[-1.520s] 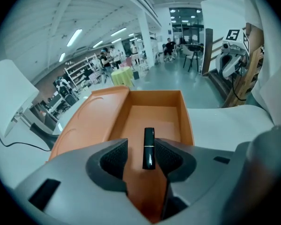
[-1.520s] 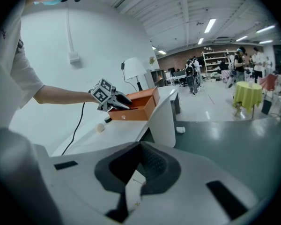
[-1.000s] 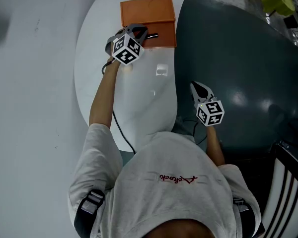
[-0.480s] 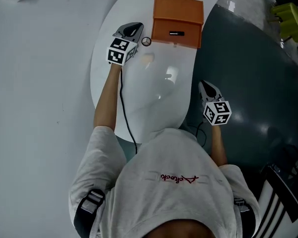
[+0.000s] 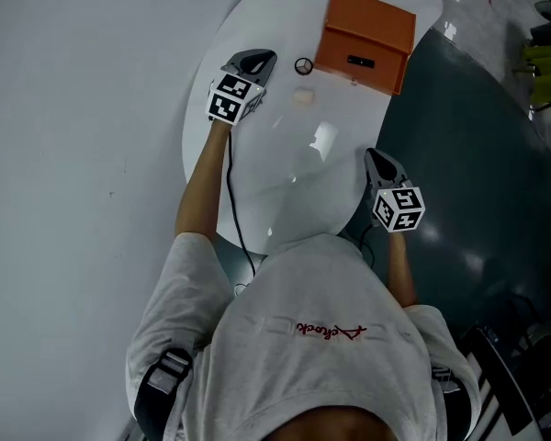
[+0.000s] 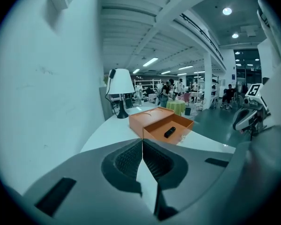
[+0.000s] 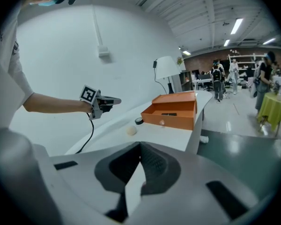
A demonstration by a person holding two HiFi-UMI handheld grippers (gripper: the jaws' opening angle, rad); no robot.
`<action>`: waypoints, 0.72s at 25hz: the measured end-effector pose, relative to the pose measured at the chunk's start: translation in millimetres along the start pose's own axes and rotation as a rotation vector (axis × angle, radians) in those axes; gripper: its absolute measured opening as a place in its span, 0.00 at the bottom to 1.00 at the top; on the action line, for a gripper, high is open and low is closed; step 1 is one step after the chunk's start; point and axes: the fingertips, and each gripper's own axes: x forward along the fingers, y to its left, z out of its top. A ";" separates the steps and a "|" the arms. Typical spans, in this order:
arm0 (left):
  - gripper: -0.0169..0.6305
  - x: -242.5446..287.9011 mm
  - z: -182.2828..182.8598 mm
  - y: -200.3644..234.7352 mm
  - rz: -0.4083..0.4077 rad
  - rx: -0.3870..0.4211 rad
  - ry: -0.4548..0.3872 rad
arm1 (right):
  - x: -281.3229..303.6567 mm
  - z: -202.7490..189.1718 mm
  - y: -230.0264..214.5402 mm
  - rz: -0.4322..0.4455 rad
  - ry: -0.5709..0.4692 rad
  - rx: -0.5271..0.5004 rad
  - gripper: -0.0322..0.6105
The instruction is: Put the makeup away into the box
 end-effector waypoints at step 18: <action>0.05 62.1 -59.2 -44.5 -0.112 -0.041 0.105 | 1.1 -39.2 -34.9 -0.054 0.073 0.064 0.08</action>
